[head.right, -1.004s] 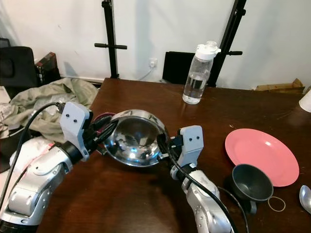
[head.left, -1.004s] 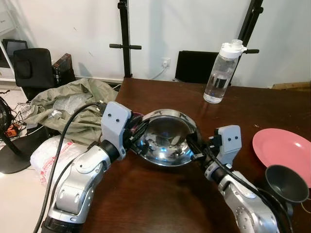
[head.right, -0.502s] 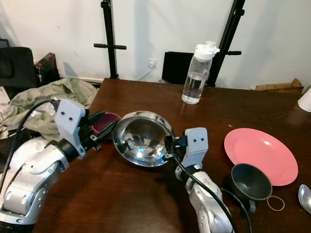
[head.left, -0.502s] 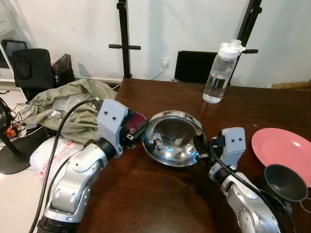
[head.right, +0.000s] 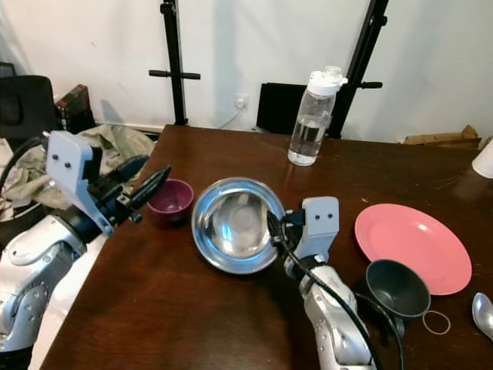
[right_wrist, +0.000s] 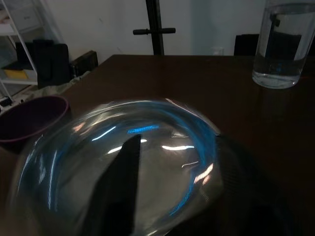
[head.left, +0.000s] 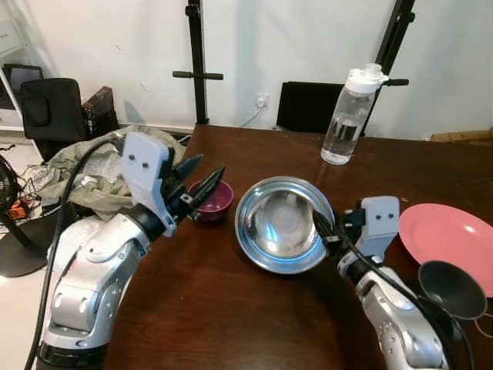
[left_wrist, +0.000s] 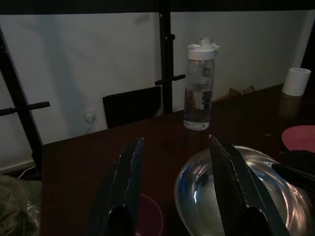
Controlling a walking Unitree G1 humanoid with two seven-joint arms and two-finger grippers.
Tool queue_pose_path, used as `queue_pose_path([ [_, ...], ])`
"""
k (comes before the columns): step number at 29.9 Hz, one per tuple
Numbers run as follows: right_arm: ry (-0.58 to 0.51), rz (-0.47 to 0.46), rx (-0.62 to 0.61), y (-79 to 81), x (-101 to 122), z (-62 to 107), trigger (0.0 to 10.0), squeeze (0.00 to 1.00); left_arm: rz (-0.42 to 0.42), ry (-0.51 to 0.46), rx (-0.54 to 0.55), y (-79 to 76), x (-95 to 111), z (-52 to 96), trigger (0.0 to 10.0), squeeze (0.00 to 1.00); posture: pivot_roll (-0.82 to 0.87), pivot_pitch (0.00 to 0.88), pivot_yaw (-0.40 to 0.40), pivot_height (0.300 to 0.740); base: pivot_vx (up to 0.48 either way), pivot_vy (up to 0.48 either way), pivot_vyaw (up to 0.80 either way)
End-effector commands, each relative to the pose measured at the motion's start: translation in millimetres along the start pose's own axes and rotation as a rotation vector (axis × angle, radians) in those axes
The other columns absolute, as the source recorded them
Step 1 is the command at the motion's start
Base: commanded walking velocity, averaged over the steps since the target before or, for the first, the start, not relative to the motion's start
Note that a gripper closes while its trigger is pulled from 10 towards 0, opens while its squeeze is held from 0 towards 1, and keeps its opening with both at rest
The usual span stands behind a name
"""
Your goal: Setting the table
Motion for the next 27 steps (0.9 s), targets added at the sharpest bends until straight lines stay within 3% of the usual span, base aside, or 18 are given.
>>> queue_pose_path([
  [1, -0.047, -0.002, 0.002, -0.7, 11, 0.0, 10.0, 1.0, 0.004, 0.029, 0.034, 5.7, -7, 0.3, 10.0, 0.0, 0.08, 0.113, 0.07, 0.74, 0.0, 0.0, 0.0],
  [5, -0.09, 0.007, 0.015, 2.8, 24, -1.0, 10.0, 1.0, -0.006, 0.061, 0.053, 6.6, -14, 0.6, 10.0, 0.0, 0.08, 0.113, 0.07, 0.74, 0.0, 0.0, 0.0],
  [6, -0.097, 0.015, 0.021, 4.3, 27, -1.4, 10.0, 0.0, -0.002, 0.072, 0.054, 5.4, -17, 0.7, 10.0, 0.0, 0.08, 0.114, 0.07, 0.74, 0.0, 0.0, 0.0],
  [13, -0.035, 0.05, 0.035, 7.1, 16, -2.4, 10.0, 0.0, 0.008, 0.089, 0.064, 5.7, -21, 0.1, 10.0, 0.0, 0.07, 0.116, 0.067, 0.74, 0.0, 0.0, 0.0],
  [18, 0.078, 0.064, -0.066, -12.0, -6, -8.3, 10.0, 0.0, 0.001, 0.095, 0.071, 6.5, -23, -0.3, 10.0, 0.0, 0.08, 0.118, 0.064, 0.74, 0.0, 0.0, 0.0],
  [22, 0.117, 0.061, -0.099, -21.3, -9, -16.6, 10.0, 0.0, 0.003, 0.094, 0.072, 5.7, -23, -0.6, 10.0, 0.0, 0.08, 0.12, 0.063, 0.74, 0.0, 0.0, 0.0],
  [27, 0.149, -0.038, -0.161, -36.1, -11, -34.2, 10.0, 0.0, 0.007, 0.091, 0.073, 5.4, -22, -1.2, 10.0, 0.0, 0.1, 0.127, 0.055, 0.74, 0.0, 0.0, 0.0],
])
Point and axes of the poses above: a point about 5 cm out from each wrist's last joint towards the gripper, its own z axis pointing back from the gripper into the wrist, its own x axis along the axis of the wrist's last joint, y = z × x, the point moved 5 cm from there along -z, pointing out of the wrist towards the gripper, and after that the axes turned 3 degrees about z, right-handed, at the moved point
